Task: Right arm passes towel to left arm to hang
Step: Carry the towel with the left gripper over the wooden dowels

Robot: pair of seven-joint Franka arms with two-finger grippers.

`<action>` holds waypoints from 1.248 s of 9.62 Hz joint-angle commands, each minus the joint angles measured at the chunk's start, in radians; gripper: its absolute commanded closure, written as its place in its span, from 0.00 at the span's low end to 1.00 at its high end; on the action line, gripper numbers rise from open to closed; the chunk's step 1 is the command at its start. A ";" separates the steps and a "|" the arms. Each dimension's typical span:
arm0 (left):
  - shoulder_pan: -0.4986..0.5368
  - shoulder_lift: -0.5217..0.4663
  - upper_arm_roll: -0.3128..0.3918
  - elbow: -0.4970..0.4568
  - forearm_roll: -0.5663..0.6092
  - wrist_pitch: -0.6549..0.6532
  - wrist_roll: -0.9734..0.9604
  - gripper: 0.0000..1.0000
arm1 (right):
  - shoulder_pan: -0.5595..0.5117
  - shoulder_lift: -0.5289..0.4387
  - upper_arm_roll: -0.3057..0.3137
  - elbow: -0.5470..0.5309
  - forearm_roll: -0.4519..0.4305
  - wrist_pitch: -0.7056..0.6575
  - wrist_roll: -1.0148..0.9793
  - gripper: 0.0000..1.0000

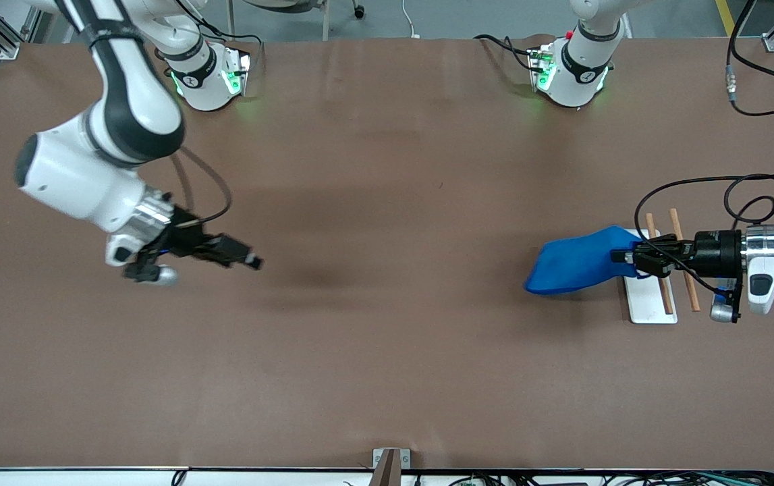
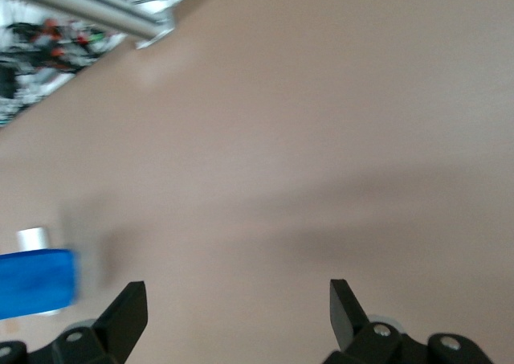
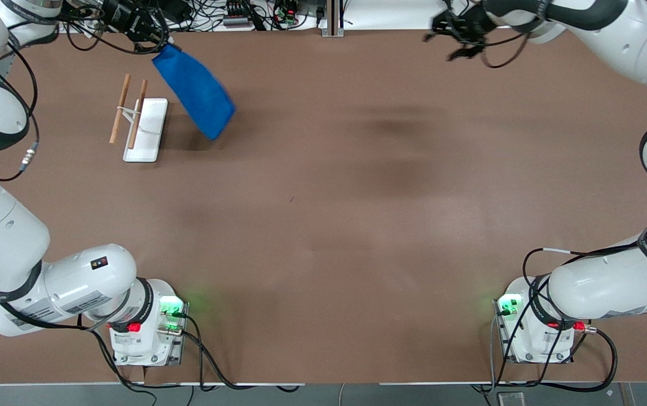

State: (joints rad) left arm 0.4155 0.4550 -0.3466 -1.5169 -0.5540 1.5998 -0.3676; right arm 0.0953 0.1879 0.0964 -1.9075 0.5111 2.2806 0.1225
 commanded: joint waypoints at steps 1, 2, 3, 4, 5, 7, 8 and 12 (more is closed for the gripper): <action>-0.001 -0.010 0.003 -0.022 0.264 0.040 -0.062 1.00 | -0.053 -0.063 -0.078 -0.027 -0.205 -0.052 0.000 0.00; 0.000 -0.012 0.003 -0.022 0.343 0.049 -0.073 1.00 | -0.063 -0.080 -0.113 -0.015 -0.346 -0.090 0.002 0.00; 0.002 -0.012 0.003 -0.022 0.426 0.061 -0.068 1.00 | -0.083 -0.109 -0.128 0.013 -0.458 -0.163 0.003 0.00; 0.003 -0.012 0.002 -0.020 0.504 0.078 -0.056 1.00 | -0.121 -0.140 -0.129 0.053 -0.480 -0.247 0.003 0.00; 0.003 -0.007 0.001 0.001 0.558 0.086 -0.042 1.00 | -0.161 -0.175 -0.126 0.077 -0.482 -0.303 -0.004 0.00; 0.022 -0.003 0.001 0.030 0.633 0.086 0.011 1.00 | -0.178 -0.203 -0.130 0.213 -0.482 -0.515 -0.012 0.00; 0.041 -0.003 0.001 0.034 0.650 0.088 0.034 1.00 | -0.183 -0.202 -0.132 0.316 -0.482 -0.640 -0.015 0.00; 0.114 0.011 0.001 0.031 0.694 0.112 0.157 1.00 | -0.233 -0.192 -0.141 0.458 -0.480 -0.782 -0.069 0.00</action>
State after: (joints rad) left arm 0.5164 0.4450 -0.3415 -1.4686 0.1193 1.6849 -0.2391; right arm -0.1176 -0.0284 -0.0542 -1.4790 0.0448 1.5135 0.0668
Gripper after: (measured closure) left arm 0.978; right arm 0.000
